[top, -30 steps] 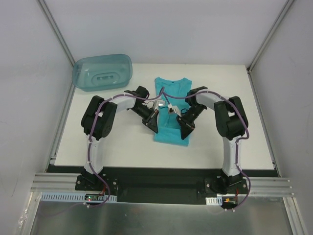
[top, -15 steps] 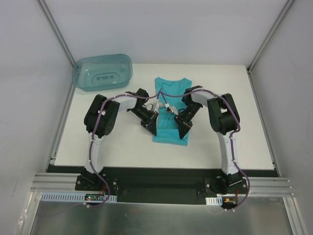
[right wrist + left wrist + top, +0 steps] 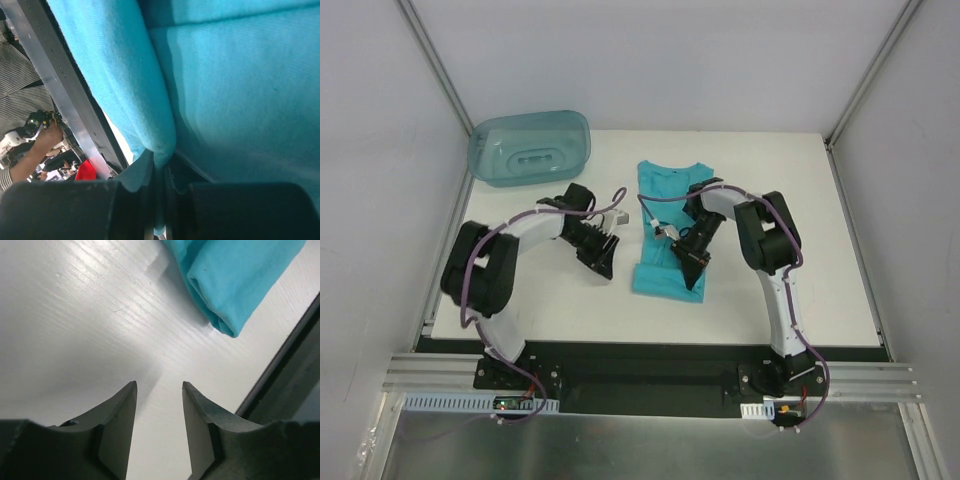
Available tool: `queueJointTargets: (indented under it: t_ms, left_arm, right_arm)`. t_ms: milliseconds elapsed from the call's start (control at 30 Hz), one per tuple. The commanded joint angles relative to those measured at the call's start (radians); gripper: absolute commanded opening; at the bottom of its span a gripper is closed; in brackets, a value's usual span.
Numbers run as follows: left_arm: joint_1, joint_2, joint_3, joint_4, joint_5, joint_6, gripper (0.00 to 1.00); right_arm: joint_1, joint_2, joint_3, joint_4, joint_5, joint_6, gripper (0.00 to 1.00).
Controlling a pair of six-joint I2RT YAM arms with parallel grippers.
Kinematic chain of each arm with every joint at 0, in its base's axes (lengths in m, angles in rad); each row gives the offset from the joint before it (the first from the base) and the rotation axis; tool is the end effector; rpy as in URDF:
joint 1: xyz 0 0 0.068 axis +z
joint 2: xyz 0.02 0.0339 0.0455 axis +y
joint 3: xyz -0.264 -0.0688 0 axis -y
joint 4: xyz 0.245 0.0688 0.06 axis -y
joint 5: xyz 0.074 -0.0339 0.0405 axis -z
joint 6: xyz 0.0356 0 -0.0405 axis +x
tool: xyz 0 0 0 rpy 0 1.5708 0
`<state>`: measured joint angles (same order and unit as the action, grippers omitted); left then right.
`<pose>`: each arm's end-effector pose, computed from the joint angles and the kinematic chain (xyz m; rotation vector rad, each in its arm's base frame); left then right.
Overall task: Roll the t-shirts
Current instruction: Roll the T-shirt to the center of the board.
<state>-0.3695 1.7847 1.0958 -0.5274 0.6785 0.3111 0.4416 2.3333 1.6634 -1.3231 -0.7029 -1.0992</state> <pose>0.3077 -0.1431 0.1667 1.0451 2.4485 -0.9511 0.3429 0.1876 0.1070 1.7600 -2.1239 -1.1446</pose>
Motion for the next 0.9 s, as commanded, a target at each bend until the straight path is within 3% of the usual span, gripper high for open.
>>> queueJointTargets:
  t_ms: [0, 100, 233, 533, 767, 867]
  left_arm:
    - [-0.052, -0.281, -0.143, 0.165, -0.108, 0.173, 0.44]
    - [-0.153, -0.416, -0.256, 0.325, -0.157, 0.325, 0.49]
    - [-0.264, -0.473, -0.338, 0.473, -0.172, 0.480, 0.53]
    - [-0.413, -0.374, -0.410, 0.722, -0.169, 0.657, 0.56]
    - [-0.454, -0.242, -0.331, 0.681, -0.125, 0.675, 0.55]
    - [-0.482, -0.177, -0.306, 0.662, -0.171, 0.694, 0.53]
  right_arm:
    - [-0.021, -0.009, -0.001, -0.027, 0.008, 0.019, 0.09]
    - [-0.040, -0.020, -0.010, -0.025, -0.004, 0.015, 0.09]
    - [-0.053, -0.015, -0.002, -0.027, -0.020, 0.024, 0.09]
    - [-0.069, 0.004, 0.019, -0.048, -0.053, 0.018, 0.09]
    - [-0.084, 0.029, 0.047, -0.074, -0.076, 0.016, 0.09]
    - [-0.089, 0.040, 0.062, -0.091, -0.087, 0.013, 0.10]
